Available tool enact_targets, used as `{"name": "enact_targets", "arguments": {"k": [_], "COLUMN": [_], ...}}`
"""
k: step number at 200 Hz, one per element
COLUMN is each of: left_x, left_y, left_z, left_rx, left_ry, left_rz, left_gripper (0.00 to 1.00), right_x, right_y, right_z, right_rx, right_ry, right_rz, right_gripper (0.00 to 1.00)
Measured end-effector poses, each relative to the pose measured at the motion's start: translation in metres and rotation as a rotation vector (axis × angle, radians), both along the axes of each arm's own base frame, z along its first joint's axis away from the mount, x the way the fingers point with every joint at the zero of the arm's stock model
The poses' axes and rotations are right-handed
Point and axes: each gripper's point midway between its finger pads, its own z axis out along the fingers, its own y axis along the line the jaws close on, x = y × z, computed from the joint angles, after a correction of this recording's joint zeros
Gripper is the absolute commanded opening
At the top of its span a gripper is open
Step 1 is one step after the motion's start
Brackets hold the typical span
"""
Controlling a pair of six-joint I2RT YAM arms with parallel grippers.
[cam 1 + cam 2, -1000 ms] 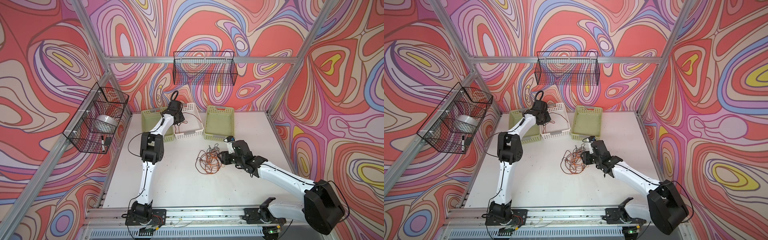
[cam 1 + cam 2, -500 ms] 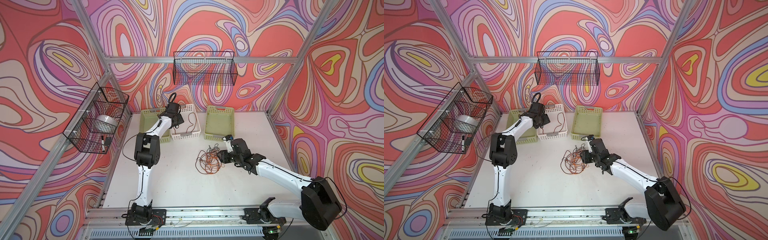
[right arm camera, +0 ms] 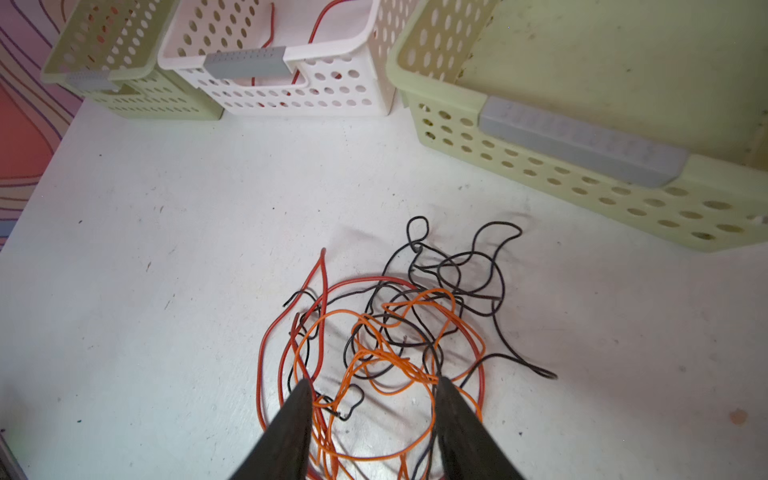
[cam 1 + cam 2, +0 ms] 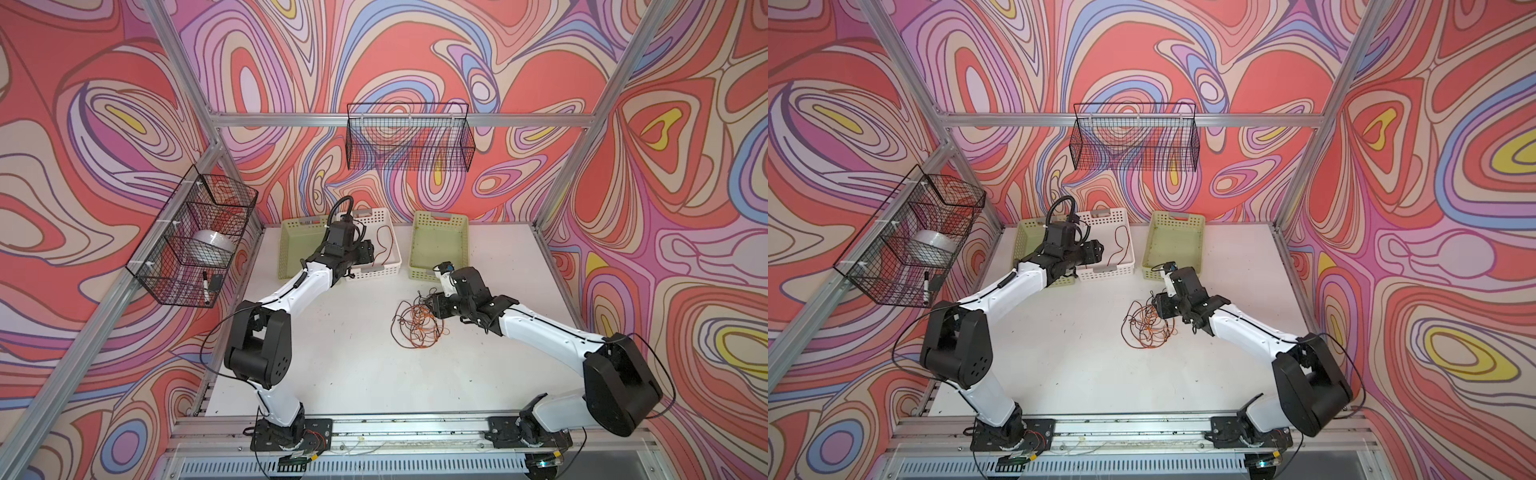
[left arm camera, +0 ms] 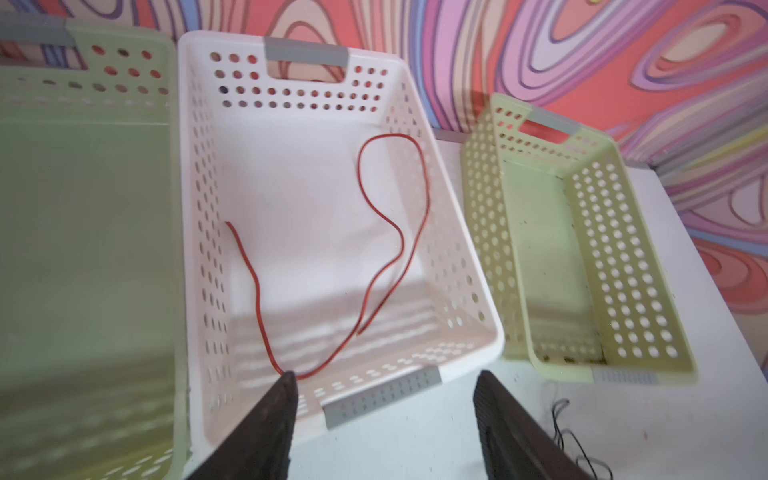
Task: Untangle the cables
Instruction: 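Move both grippers back to the wire pile to grasp another wire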
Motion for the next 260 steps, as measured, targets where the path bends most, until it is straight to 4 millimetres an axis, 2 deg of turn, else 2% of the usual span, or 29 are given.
{"name": "enact_targets", "arguments": {"k": [23,43,72,98,116,136,163,180,204,223,260], "left_x": [-0.047,-0.078,-0.105,-0.111,-0.110,-0.107,-0.104,-0.110,-0.118,-0.120,-0.126], "left_y": [-0.027,-0.053,-0.072,-0.078,-0.078,-0.075,-0.058,-0.043,-0.025,-0.016,-0.011], "left_z": [0.004,-0.008,-0.046,-0.079,-0.093,-0.092,-0.089,-0.085,-0.071,-0.061,-0.058], "left_rx": [0.063,0.124,0.200,0.246,0.262,0.268,0.297,0.313,0.326,0.337,0.359], "left_ry": [-0.061,-0.079,-0.043,-0.005,0.014,0.002,-0.029,-0.045,-0.092,-0.129,-0.165], "left_rz": [-0.180,-0.328,-0.467,-0.522,-0.531,-0.508,-0.410,-0.353,-0.292,-0.256,-0.271], "left_gripper": [0.69,0.70,0.70,0.68,0.68,0.69,0.70,0.71,0.71,0.71,0.71], "right_x": [-0.004,-0.007,-0.007,-0.012,-0.013,-0.012,0.009,0.019,0.022,0.018,0.010], "right_y": [0.008,0.013,0.024,0.032,0.040,0.049,0.062,0.064,0.062,0.060,0.065], "right_z": [-0.008,-0.015,-0.037,-0.047,-0.044,-0.040,-0.040,-0.049,-0.072,-0.084,-0.077], "right_rx": [0.000,0.006,0.024,0.036,0.041,0.029,-0.005,-0.032,-0.091,-0.123,-0.131], "right_ry": [0.023,0.045,0.117,0.146,0.124,0.098,0.075,0.083,0.132,0.162,0.123], "right_rz": [0.040,0.069,0.095,0.106,0.122,0.144,0.145,0.133,0.127,0.143,0.221], "right_gripper": [0.49,0.51,0.53,0.53,0.53,0.53,0.51,0.48,0.37,0.21,0.03]}}
